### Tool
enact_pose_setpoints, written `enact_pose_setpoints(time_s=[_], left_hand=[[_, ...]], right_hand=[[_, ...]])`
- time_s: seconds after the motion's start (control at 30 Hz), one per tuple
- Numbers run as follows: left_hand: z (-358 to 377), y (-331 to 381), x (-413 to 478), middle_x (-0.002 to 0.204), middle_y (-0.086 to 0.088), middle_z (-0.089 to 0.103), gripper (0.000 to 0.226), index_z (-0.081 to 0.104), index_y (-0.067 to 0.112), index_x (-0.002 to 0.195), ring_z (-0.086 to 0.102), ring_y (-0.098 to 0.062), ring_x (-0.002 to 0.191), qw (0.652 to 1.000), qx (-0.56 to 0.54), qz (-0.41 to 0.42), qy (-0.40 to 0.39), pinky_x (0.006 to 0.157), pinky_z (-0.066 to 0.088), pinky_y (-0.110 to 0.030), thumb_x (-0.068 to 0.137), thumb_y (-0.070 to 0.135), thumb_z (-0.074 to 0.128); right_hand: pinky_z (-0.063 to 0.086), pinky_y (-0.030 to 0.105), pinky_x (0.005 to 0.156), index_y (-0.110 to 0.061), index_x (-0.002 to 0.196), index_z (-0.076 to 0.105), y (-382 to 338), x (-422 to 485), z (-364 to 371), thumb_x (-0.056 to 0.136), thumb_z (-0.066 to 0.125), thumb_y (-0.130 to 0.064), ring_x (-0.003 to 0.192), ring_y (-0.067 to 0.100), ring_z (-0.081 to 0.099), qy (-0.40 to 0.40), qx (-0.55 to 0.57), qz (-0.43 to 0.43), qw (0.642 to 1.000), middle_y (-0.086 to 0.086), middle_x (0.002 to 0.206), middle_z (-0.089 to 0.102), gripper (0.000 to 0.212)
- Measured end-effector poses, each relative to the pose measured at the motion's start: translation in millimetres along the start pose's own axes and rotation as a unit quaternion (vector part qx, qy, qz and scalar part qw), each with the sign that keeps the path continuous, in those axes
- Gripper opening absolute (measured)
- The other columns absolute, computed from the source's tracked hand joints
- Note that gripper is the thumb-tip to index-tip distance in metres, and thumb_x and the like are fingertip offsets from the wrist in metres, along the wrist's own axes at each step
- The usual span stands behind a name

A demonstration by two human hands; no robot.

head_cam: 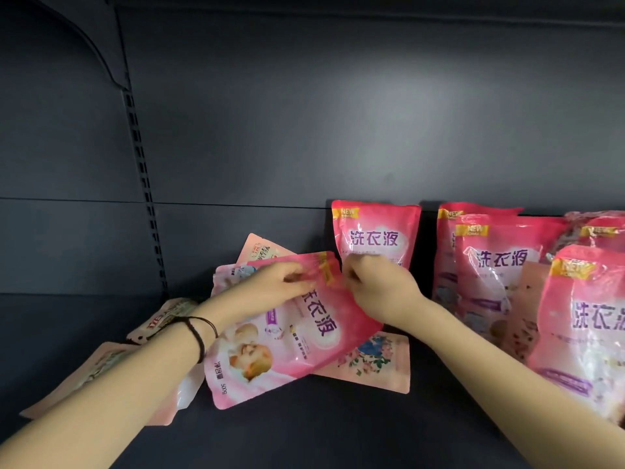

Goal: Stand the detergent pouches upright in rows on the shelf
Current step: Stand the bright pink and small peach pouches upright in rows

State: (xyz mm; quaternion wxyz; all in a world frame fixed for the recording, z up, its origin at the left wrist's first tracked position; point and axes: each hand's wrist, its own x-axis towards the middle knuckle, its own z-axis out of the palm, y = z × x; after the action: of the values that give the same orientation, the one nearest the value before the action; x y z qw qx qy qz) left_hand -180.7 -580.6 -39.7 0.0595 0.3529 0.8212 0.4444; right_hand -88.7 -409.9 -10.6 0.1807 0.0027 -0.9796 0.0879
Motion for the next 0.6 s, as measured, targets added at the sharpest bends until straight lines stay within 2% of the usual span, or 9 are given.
enact_pose_setpoints(time_s=[0.07,0.13,0.23,0.33,0.47,0.53,0.6], left_hand=[[-8,10,-7,0.101,0.008,0.071,0.014,0.067,0.022,0.101,0.065,-0.004,0.096,0.994,-0.098,0.009,0.037,0.088,0.05,-0.018,0.089,0.016,0.064],[-20,21,-17,0.091,-0.002,0.074,0.013,0.068,0.01,0.098,0.069,-0.014,0.084,0.979,-0.183,-0.001,0.094,0.079,0.055,-0.026,0.086,0.014,0.067],[-33,34,-34,0.089,-0.007,0.073,0.017,0.063,0.001,0.1,0.07,-0.019,0.079,0.956,-0.244,0.01,0.16,0.072,0.058,-0.03,0.086,0.011,0.065],[-35,37,-53,0.1,-0.008,0.073,0.02,0.063,0.005,0.106,0.07,-0.02,0.09,0.953,-0.225,0.022,0.201,0.081,0.057,-0.034,0.089,0.015,0.062],[-40,25,-79,0.1,0.001,0.072,0.016,0.063,0.016,0.104,0.069,-0.014,0.094,0.948,-0.205,0.031,0.24,0.081,0.053,-0.032,0.09,0.022,0.059],[-44,15,-92,0.101,0.003,0.072,0.017,0.063,0.02,0.104,0.068,-0.013,0.096,0.942,-0.211,0.028,0.259,0.083,0.052,-0.034,0.089,0.027,0.058],[-47,6,-104,0.102,0.004,0.072,0.022,0.063,0.023,0.105,0.068,-0.014,0.098,0.94,-0.215,0.027,0.264,0.083,0.051,-0.036,0.086,0.033,0.059]], right_hand=[[0.039,0.031,0.061,-0.017,0.08,0.047,-9,4,-20,0.095,0.047,-0.019,0.079,0.027,0.06,0.048,0.008,-0.047,0.998,0.001,0.082,0.057,0.015],[0.038,0.032,0.061,-0.018,0.084,0.05,-19,9,-39,0.096,0.049,-0.021,0.077,0.023,0.055,0.098,0.028,-0.083,0.991,-0.002,0.083,0.055,0.012],[0.045,0.036,0.065,-0.014,0.089,0.056,-37,19,-57,0.094,0.054,-0.023,0.079,0.024,0.054,0.148,0.072,-0.136,0.977,-0.001,0.086,0.059,0.01],[0.048,0.039,0.072,-0.012,0.087,0.059,-52,23,-61,0.092,0.059,-0.02,0.076,0.022,0.056,0.138,0.128,-0.177,0.966,-0.001,0.082,0.062,0.009],[0.047,0.028,0.072,-0.016,0.083,0.062,-52,20,-54,0.088,0.067,-0.022,0.068,0.008,0.055,0.122,0.232,-0.173,0.949,-0.005,0.076,0.064,0.009],[0.047,0.031,0.07,-0.009,0.082,0.063,-48,13,-48,0.086,0.07,-0.024,0.066,0.01,0.054,0.066,0.303,-0.154,0.938,0.003,0.074,0.064,0.017],[0.041,0.029,0.059,-0.001,0.071,0.056,-45,4,-41,0.086,0.069,-0.025,0.059,0.017,0.045,0.008,0.369,-0.149,0.917,0.008,0.062,0.051,0.031]])
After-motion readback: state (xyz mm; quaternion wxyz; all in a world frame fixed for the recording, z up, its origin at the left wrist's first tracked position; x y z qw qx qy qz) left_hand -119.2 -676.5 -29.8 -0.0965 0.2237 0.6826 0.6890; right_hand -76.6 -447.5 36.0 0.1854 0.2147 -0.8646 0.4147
